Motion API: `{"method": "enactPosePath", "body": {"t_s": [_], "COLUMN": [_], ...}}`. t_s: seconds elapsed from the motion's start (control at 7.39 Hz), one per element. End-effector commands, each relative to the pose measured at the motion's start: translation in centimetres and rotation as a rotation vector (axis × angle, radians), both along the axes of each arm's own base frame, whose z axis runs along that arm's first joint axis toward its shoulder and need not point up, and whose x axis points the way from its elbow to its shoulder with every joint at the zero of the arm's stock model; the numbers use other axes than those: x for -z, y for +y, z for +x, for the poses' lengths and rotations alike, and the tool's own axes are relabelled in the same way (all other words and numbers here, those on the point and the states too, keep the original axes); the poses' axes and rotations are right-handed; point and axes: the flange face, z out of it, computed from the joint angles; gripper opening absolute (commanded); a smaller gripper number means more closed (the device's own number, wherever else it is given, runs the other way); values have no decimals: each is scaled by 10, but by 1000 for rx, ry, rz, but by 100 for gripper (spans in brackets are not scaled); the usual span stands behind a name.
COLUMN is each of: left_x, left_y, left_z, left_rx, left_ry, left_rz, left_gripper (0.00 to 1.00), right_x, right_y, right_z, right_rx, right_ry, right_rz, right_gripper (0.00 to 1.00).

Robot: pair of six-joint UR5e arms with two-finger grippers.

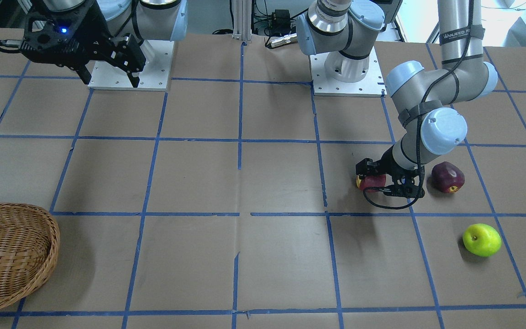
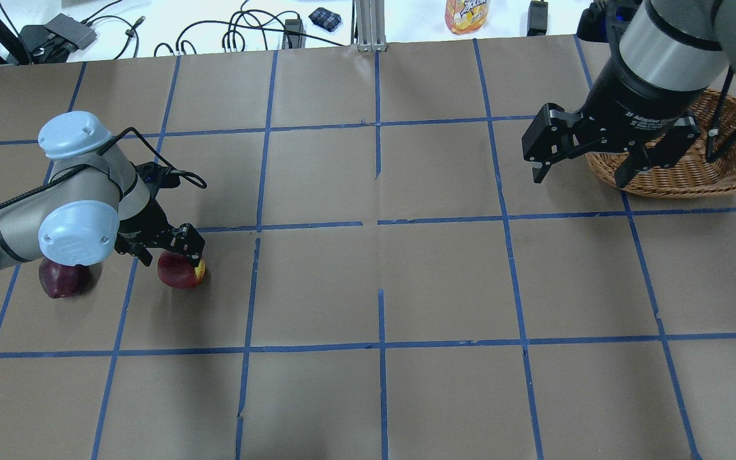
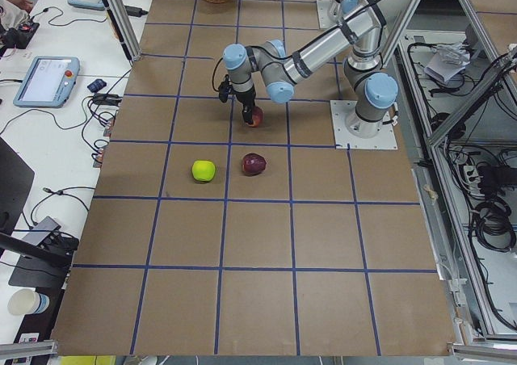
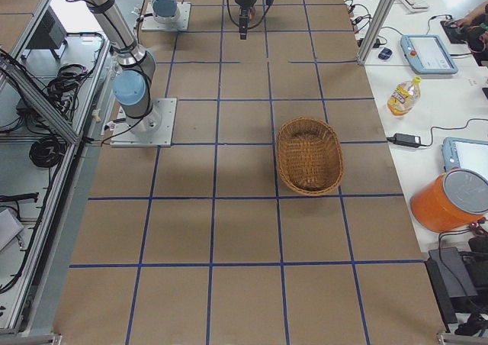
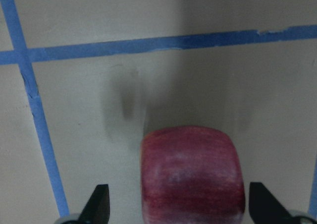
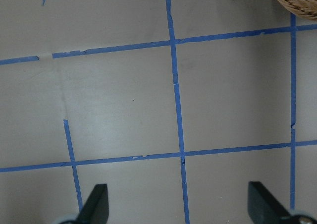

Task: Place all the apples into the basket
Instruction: 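Close the left gripper on the pink-red apple and lift it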

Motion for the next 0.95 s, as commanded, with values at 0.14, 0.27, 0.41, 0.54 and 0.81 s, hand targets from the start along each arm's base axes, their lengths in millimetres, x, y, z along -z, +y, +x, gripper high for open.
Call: {"method": "enactPosePath", "body": {"t_s": [0.14, 0.27, 0.41, 0.54, 0.81], "left_x": [-7, -24, -53, -64, -76], "left_y": [-1, -4, -10, 1, 20], "left_z": [0, -10, -42, -99, -227], "left_rx": [-19, -39, -116, -133, -140], "left_ry": [-2, -16, 12, 28, 83], "left_rz": [-7, -35, -70, -64, -98], "left_gripper": [30, 23, 16, 14, 14], "right_x": [2, 2, 1, 3, 5], "right_y": [0, 0, -1, -1, -2], "right_z": [0, 0, 0, 0, -1], "right_rx": [0, 0, 0, -2, -12], "right_ry": [0, 2, 2, 2, 4], "right_rz": [3, 3, 0, 3, 3], "right_gripper": [100, 100, 100, 100, 100]}}
